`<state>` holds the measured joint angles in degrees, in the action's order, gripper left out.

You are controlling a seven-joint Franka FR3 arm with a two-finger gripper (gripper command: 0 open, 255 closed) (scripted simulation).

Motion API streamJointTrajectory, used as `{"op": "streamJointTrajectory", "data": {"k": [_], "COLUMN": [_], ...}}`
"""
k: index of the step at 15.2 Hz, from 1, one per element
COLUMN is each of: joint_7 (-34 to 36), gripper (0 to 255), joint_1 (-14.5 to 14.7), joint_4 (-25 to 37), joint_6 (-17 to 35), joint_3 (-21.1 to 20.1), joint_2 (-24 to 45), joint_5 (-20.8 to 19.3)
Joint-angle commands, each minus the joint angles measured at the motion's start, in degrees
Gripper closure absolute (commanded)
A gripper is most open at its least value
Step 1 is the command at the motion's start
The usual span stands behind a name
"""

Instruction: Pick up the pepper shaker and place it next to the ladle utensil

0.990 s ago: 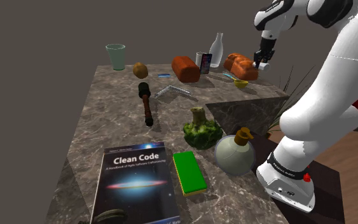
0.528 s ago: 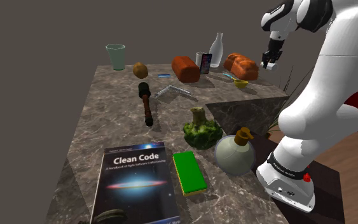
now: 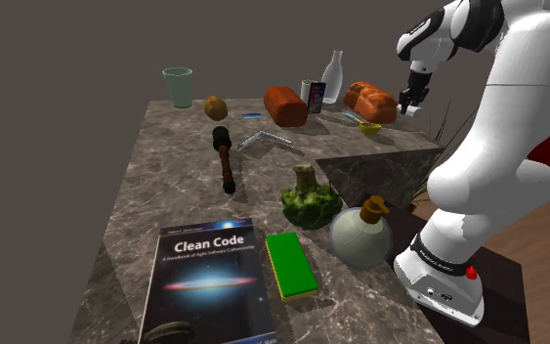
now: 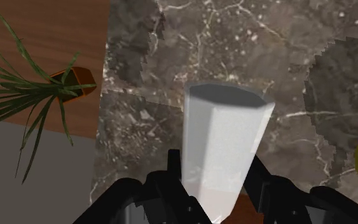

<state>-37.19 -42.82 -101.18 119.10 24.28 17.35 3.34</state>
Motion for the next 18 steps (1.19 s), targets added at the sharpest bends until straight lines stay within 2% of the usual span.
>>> {"op": "streamJointTrajectory", "data": {"k": [1, 11, 18], "joint_7": [-0.04, -0.77, -0.77], "gripper": [255, 255, 255], "joint_1": [-0.03, -0.58, -0.58], "joint_4": [-0.75, -4.30, -4.30], "joint_6": [1.30, 8.15, 8.15], "joint_3": [-0.12, -0.86, -0.87], "joint_2": [0.56, 4.10, 4.10], "joint_5": [0.25, 1.94, 1.94]}}
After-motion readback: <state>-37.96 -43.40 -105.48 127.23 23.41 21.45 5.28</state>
